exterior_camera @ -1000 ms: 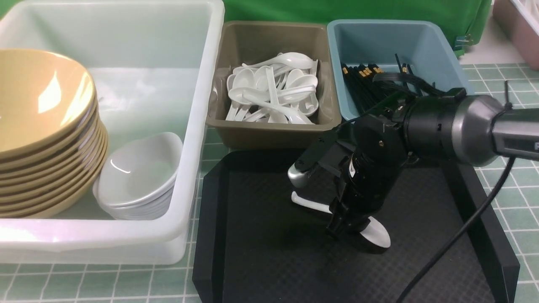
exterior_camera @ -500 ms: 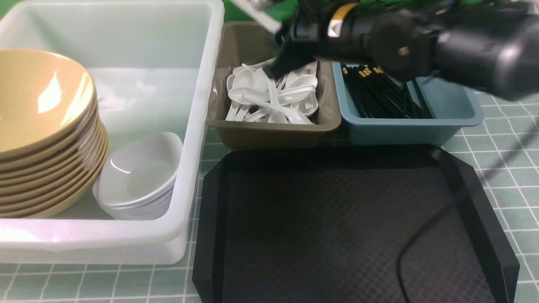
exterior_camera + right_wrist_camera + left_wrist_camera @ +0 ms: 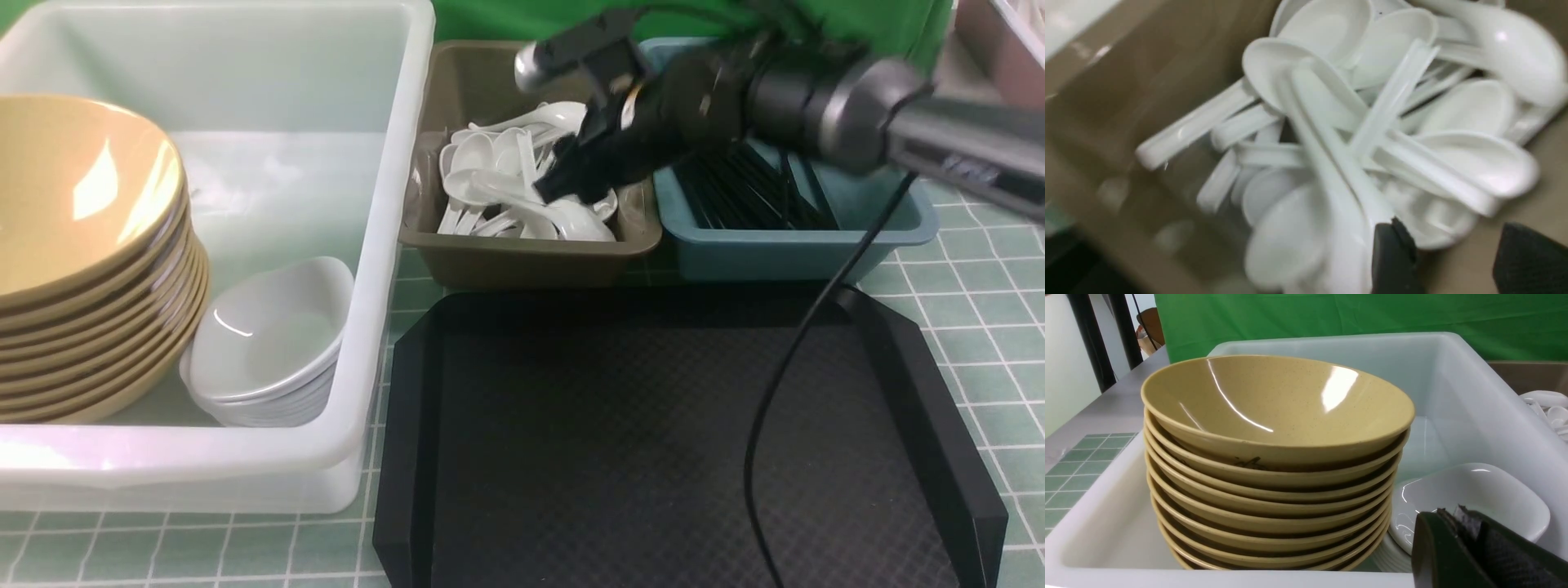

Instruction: On blue table put chopsticks spoon bowls plates into blue grey white boxes.

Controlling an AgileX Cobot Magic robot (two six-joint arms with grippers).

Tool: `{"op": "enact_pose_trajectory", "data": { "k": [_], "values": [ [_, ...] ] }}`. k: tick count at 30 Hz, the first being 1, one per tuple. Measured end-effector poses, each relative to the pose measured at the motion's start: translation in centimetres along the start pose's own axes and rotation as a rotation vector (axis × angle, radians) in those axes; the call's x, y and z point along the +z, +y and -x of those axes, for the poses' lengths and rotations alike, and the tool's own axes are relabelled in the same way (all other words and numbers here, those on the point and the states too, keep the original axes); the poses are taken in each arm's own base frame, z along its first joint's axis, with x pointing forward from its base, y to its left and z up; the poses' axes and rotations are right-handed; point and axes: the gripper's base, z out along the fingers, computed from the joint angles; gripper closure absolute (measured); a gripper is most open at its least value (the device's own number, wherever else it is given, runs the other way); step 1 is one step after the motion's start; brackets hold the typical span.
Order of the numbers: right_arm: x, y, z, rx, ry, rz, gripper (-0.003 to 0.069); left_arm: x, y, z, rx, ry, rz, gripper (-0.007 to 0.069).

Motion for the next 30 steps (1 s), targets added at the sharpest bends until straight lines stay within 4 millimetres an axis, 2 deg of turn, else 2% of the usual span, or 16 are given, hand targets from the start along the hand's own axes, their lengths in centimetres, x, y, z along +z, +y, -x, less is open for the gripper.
{"op": "enact_pose_trajectory", "data": {
  "k": [3, 5, 6, 7, 9, 11, 14, 16, 19, 21, 23, 24, 26, 28, 29, 30],
  "values": [
    [-5.8, -1.1, 2.2, -0.067, -0.022, -0.026, 0.0307, 0.0, 0.0, 0.0, 0.000, 0.000, 0.000, 0.0623],
    [-12.3, -2.0, 3.7, -0.094, -0.099, -0.058, 0.0368, 0.0, 0.1, 0.0, 0.011, 0.000, 0.006, 0.0623],
    [-12.9, -2.0, 3.8, -0.093, -0.108, -0.062, 0.0368, 0.0, 0.1, 0.0, 0.012, 0.000, 0.007, 0.0623],
    [-19.1, -2.5, 4.5, -0.104, -0.210, -0.095, 0.0438, 0.0, 0.1, 0.0, 0.019, 0.001, 0.010, 0.0623],
    [-24.8, -2.7, 4.4, -0.102, -0.310, -0.126, 0.0491, 0.0, 0.1, 0.0, 0.020, 0.001, 0.011, 0.0623],
    [-32.5, -2.6, 2.8, -0.109, -0.454, -0.178, 0.0574, 0.0, 0.1, 0.0, 0.026, 0.002, 0.013, 0.0623],
    [-36.8, -2.1, 0.0, -0.117, -0.535, -0.208, 0.0617, 0.0, 0.1, 0.0, 0.026, 0.003, 0.014, 0.0623],
    [-40.4, -1.2, -4.0, -0.124, -0.633, -0.242, 0.0622, 0.0, 0.1, -0.1, 0.026, 0.008, 0.013, 0.0623],
    [-40.9, 0.0, -9.7, -0.128, -0.746, -0.276, 0.0622, 0.0, 0.1, -0.1, 0.026, 0.011, 0.012, 0.0623],
    [-39.3, 1.1, -14.7, -0.106, -0.830, -0.277, 0.0622, 0.0, 0.1, -0.1, 0.026, 0.011, 0.012, 0.0623],
    [-37.9, 1.7, -17.5, -0.076, -0.870, -0.264, 0.0622, 0.0, 0.1, -0.1, 0.026, 0.011, 0.012, 0.0623],
    [-36.0, 2.4, -20.7, -0.034, -0.896, -0.240, 0.0622, 0.0, 0.1, -0.1, 0.026, 0.011, 0.012, 0.0623],
    [-33.6, 3.0, -23.7, 0.010, -0.874, -0.209, 0.0622, 0.0, 0.1, -0.1, 0.026, 0.011, 0.012, 0.0623],
    [-30.1, 4.1, -29.2, 0.089, -0.849, -0.165, 0.0622, 0.0, 0.1, -0.1, 0.026, 0.011, 0.012, 0.0623],
    [-30.1, 4.1, -29.2, 0.089, -0.849, -0.165, 0.0622, 0.0, 0.1, -0.1, 0.026, 0.011, 0.012, 0.0623],
    [-28.5, 4.6, -31.8, 0.118, -0.850, -0.151, 0.0622, 0.0, 0.1, -0.1, 0.026, 0.011, 0.012, 0.0623]
  ]
}}
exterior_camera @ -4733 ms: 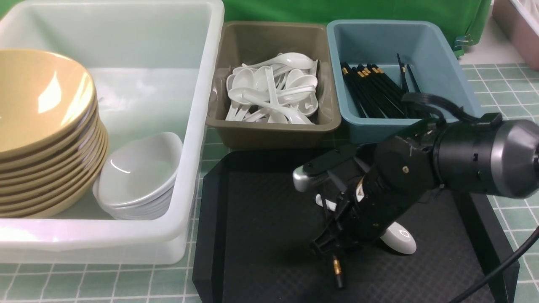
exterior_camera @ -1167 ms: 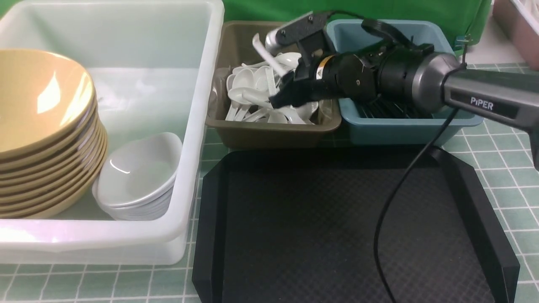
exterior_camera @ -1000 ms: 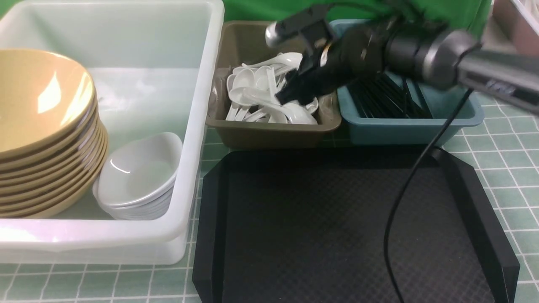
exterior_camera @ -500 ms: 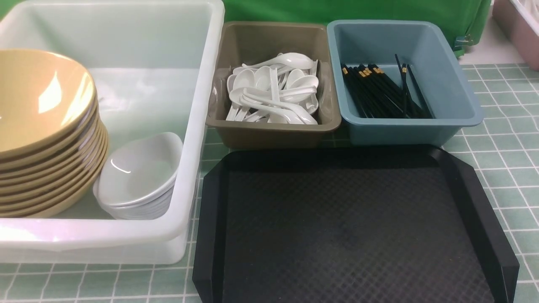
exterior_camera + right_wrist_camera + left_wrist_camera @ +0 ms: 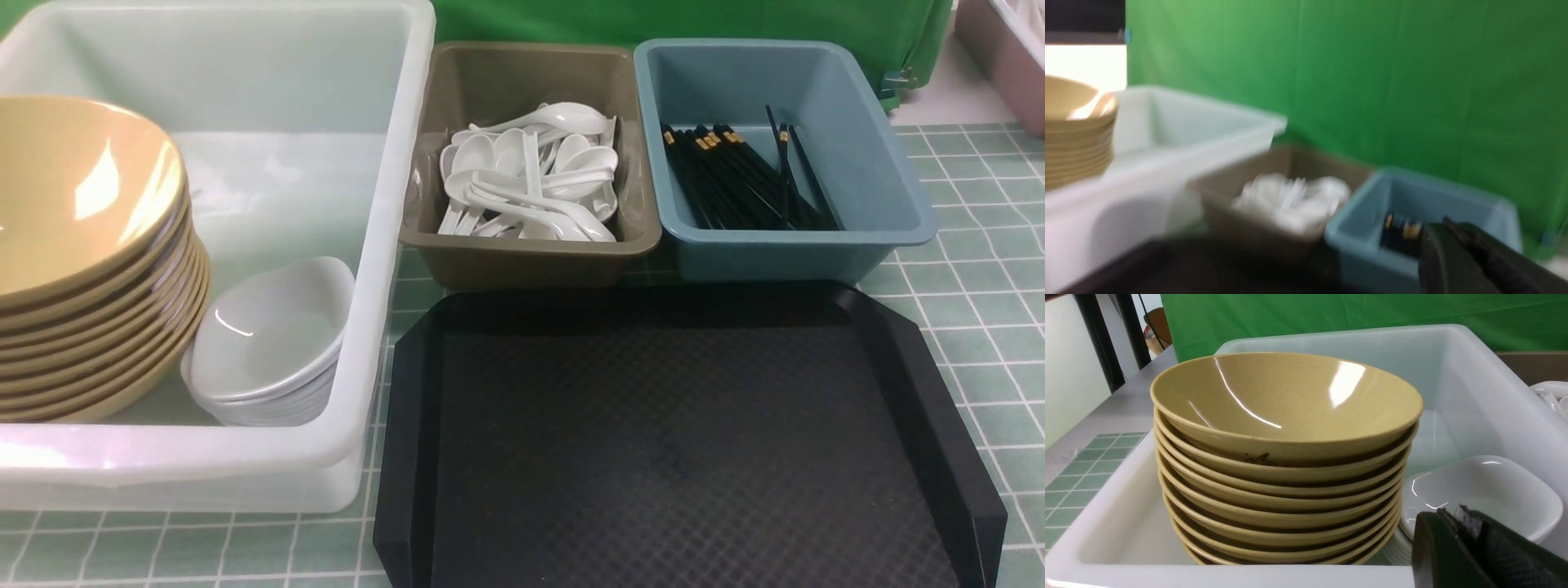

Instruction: On blue table put chopsticks spoon bowls plates into blue grey white boxes.

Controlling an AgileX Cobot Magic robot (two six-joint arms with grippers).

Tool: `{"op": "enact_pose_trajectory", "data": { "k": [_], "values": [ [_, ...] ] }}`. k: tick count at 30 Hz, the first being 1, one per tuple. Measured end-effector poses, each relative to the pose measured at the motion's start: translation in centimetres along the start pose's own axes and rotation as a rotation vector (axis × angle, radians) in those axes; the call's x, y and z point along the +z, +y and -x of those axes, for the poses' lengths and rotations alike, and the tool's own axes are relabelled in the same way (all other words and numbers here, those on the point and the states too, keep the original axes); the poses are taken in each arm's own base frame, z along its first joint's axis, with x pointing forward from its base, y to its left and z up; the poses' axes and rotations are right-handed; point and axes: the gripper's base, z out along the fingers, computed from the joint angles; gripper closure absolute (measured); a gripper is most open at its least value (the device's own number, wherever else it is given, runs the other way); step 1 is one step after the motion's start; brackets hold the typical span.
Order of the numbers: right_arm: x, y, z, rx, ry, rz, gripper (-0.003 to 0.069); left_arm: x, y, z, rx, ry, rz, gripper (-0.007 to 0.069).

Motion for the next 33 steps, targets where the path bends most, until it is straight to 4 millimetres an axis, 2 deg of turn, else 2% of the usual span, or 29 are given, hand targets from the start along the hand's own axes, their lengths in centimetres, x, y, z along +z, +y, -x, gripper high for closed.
{"op": "enact_pose_trajectory", "data": {
  "k": [1, 2, 3, 4, 9, 19, 25, 33],
  "values": [
    [-0.1, 0.1, -1.2, 0.007, 0.010, 0.000, 0.0622, 0.0, 0.0, -0.1, 0.001, 0.004, 0.000, 0.0623],
    [-0.2, 0.1, -1.1, 0.007, 0.002, 0.000, 0.0622, 0.0, 0.0, -0.1, 0.001, 0.004, 0.000, 0.0623],
    [-0.3, 0.2, -2.7, 0.013, -0.009, 0.004, 0.0622, 0.0, 0.0, -0.1, 0.000, 0.001, -0.001, 0.0623],
    [-0.2, 0.3, -2.9, 0.015, -0.029, 0.008, 0.0622, 0.0, 0.0, -0.1, 0.000, 0.005, -0.002, 0.0623],
    [0.2, 0.4, -2.5, 0.023, -0.099, 0.019, 0.0619, 0.0, 0.0, -0.2, 0.000, 0.014, -0.004, 0.0623],
    [0.2, 0.4, -2.6, -0.127, -0.119, 0.008, 0.0617, 0.0, -0.1, -0.3, -0.003, 0.028, -0.008, 0.0623],
    [-0.2, -0.5, -3.6, -0.165, -0.120, -0.166, 0.0617, 0.0, -0.1, -0.3, -0.004, 0.029, -0.009, 0.0623],
    [-0.7, -2.0, -4.8, -0.064, 0.022, -0.435, 0.0617, 0.0, -0.1, -0.3, -0.008, 0.030, -0.011, 0.0623]
  ]
}}
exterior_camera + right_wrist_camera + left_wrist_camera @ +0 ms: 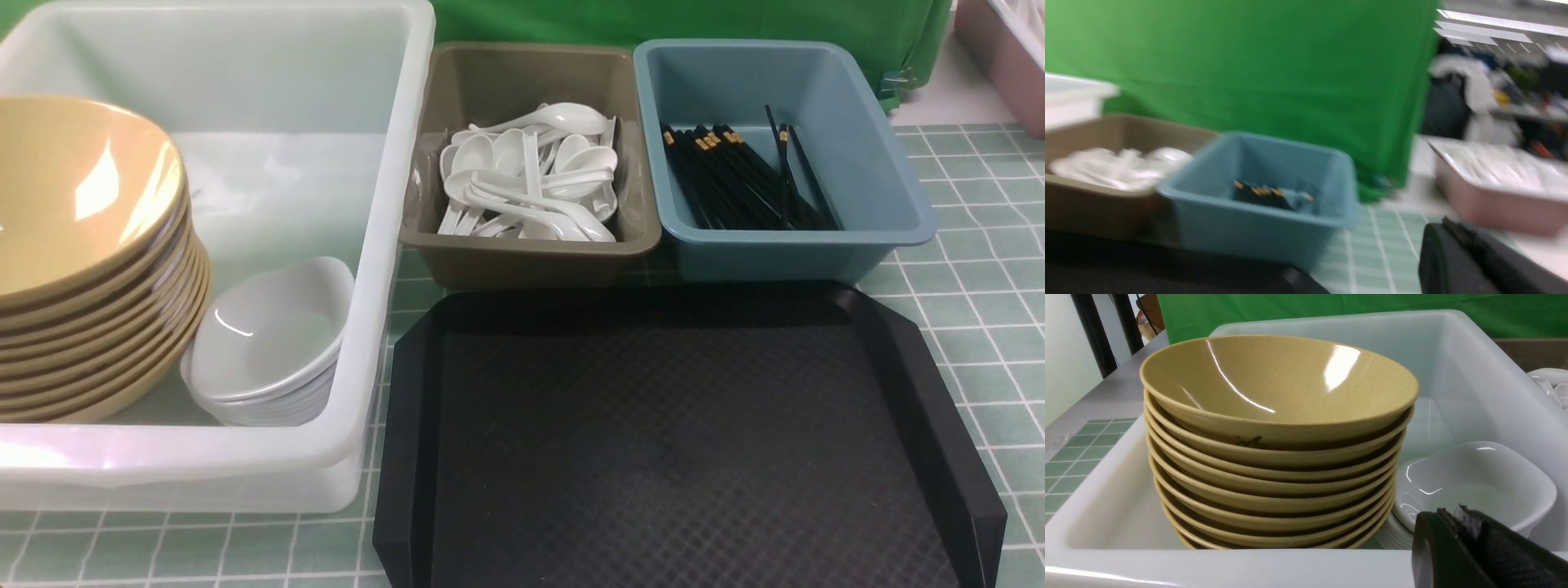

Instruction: On blue table put chopsticks spoon bowls plates into blue grey white boxes.

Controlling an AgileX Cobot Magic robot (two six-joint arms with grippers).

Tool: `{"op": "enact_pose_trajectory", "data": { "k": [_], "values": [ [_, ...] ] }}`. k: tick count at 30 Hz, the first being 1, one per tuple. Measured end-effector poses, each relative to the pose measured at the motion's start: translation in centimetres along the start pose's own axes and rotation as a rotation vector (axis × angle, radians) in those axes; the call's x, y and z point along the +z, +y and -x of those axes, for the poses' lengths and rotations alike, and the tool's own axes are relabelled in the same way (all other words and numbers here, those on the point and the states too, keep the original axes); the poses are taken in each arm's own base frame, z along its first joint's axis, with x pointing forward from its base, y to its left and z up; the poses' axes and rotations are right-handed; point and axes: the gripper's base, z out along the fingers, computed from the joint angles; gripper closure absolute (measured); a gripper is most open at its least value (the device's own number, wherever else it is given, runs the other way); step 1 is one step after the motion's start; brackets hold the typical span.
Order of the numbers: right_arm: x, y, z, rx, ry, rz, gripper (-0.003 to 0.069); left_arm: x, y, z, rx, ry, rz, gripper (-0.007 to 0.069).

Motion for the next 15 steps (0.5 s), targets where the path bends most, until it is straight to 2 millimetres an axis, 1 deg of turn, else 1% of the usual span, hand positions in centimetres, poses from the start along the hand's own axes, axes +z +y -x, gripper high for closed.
{"op": "enact_pose_trajectory", "data": {
  "k": [2, 4, 5, 9, 15],
  "values": [
    [0.0, -0.2, -0.4, 0.034, 0.049, -0.038, 0.0617, 0.0, 0.0, 0.0, 0.000, 0.000, 0.000, 0.0623],
    [-0.1, -0.2, -1.2, 0.058, 0.129, -0.044, 0.0617, 0.0, 0.0, 0.0, -0.001, 0.000, -0.001, 0.0623],
    [-0.1, -0.2, -1.2, 0.060, 0.137, -0.044, 0.0617, 0.0, 0.0, 0.0, -0.001, 0.000, -0.001, 0.0623],
    [-0.4, 0.0, -2.8, 0.085, 0.308, -0.036, 0.0617, 0.0, 0.0, 0.0, -0.002, 0.000, -0.001, 0.0623],
    [-0.5, 0.0, -3.0, 0.088, 0.326, -0.034, 0.0615, 0.0, 0.0, 0.0, -0.002, 0.000, -0.001, 0.0623]
  ]
}}
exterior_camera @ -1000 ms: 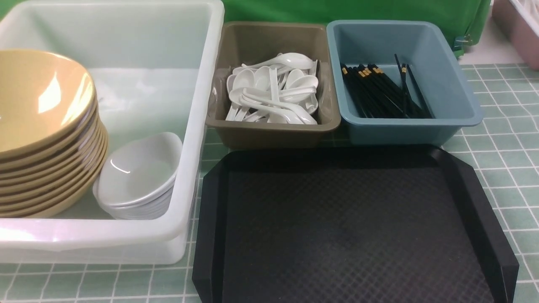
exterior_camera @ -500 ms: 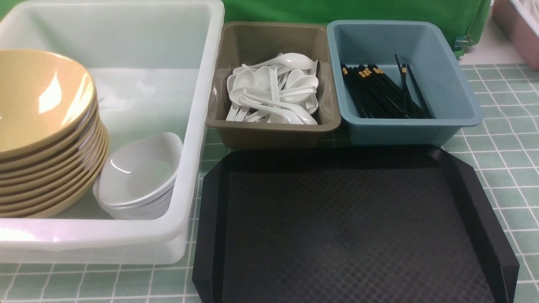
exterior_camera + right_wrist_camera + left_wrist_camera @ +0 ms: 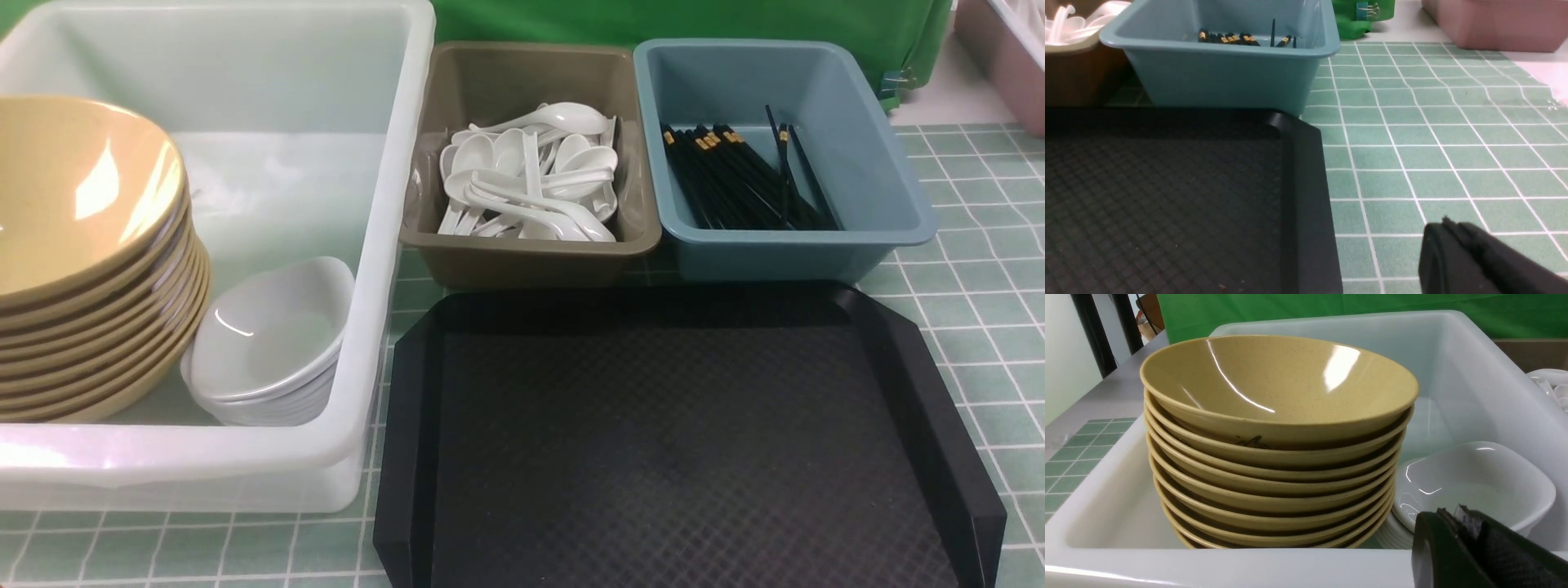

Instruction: On blue table put chopsticks spoon bowls plates into blue grey white boxes.

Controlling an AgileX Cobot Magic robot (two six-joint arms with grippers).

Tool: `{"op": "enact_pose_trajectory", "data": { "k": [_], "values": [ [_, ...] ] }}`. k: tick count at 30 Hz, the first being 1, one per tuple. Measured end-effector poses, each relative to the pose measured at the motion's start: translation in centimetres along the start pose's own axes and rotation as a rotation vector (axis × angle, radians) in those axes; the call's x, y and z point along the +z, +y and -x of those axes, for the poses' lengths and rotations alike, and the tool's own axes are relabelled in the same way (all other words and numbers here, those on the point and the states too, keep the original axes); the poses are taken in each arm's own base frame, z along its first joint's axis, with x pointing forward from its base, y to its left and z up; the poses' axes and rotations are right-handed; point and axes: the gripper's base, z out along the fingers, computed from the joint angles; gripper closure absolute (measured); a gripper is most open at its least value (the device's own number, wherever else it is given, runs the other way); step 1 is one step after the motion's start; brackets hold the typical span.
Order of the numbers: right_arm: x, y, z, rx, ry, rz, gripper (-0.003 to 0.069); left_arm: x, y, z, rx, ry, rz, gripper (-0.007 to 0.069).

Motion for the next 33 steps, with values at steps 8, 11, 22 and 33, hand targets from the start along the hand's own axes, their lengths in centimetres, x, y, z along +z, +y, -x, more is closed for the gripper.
{"op": "enact_pose_trajectory", "data": {
  "k": [8, 11, 22, 33],
  "values": [
    [0.0, 0.0, 0.0, 0.000, 0.002, 0.000, 0.0610, 0.0, 0.0, 0.0, 0.000, 0.000, 0.000, 0.0623],
    [0.0, 0.0, 0.0, 0.000, 0.002, 0.000, 0.0608, 0.0, 0.0, 0.0, 0.000, 0.000, 0.000, 0.0623],
    [0.0, 0.0, 0.0, 0.005, 0.003, 0.000, 0.0600, -0.2, -0.1, -0.2, 0.006, -0.024, -0.035, 0.0623],
    [0.0, 0.0, 0.0, 0.008, 0.004, 0.000, 0.0588, 1.9, -0.7, -5.7, -0.134, 0.093, -0.099, 0.0623]
  ]
}}
